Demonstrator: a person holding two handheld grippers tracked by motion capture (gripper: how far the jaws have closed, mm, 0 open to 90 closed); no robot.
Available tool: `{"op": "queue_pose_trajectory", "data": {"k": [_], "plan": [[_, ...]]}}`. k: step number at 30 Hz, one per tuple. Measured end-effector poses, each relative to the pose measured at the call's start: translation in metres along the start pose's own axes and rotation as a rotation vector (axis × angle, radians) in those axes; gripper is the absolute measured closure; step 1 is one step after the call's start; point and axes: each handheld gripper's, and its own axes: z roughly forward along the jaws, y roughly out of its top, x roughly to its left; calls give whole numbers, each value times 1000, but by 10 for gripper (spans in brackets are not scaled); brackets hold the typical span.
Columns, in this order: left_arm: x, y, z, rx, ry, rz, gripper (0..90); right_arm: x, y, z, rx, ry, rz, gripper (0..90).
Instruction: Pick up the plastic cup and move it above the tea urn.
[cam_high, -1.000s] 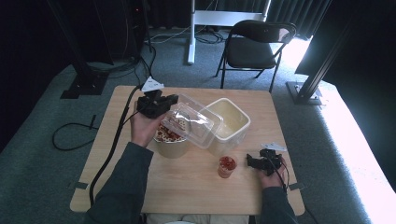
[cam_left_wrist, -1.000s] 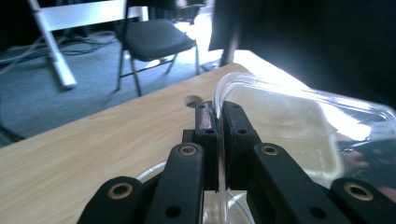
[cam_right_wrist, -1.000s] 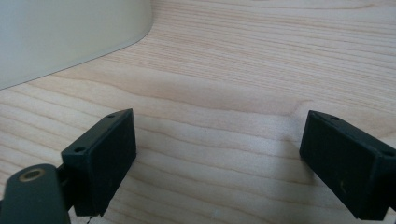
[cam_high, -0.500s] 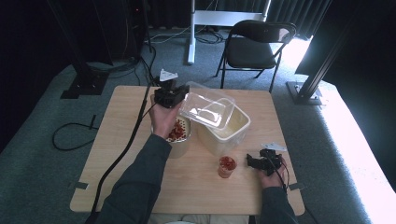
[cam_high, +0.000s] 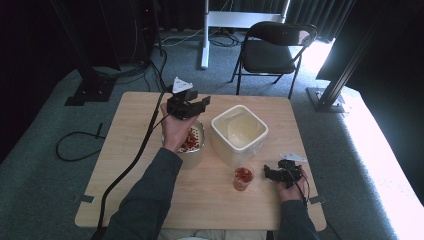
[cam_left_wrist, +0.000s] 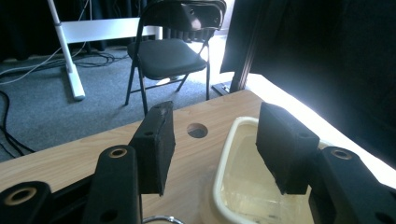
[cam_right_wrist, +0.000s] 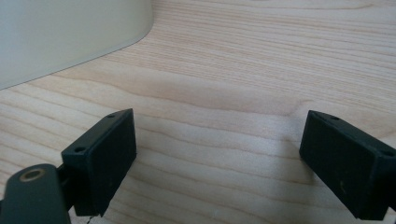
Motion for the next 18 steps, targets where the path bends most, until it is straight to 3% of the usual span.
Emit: {"op": "queue_pose_trajectory", "data": {"k": [7, 10, 18], "plan": [[-2, -2, -11, 13, 12, 55, 451, 2, -1, -2, -15, 14, -16, 187], [-3, -8, -16, 3, 0, 52, 450, 3, -3, -4, -23, 21, -25, 229], [-3, -26, -35, 13, 9, 93, 440, 7, -4, -8, 1, 36, -39, 237]]}}
